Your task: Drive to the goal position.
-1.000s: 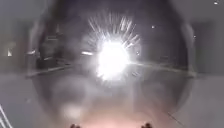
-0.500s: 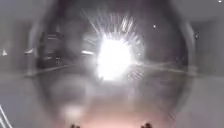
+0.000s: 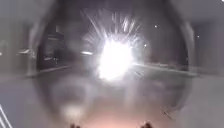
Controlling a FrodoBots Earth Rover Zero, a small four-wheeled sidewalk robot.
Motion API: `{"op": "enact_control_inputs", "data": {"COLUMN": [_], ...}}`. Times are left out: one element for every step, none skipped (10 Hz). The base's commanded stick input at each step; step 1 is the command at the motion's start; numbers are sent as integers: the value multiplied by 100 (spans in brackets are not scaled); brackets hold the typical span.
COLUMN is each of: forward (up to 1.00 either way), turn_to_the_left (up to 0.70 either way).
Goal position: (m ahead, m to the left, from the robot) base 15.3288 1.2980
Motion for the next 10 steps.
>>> {"op": "enact_control_inputs", "data": {"forward": [70,70,70,70,70,70,70,70,70,70], "turn_to_the_left": [0,0,0,0,0,0,0,0,0,0]}}
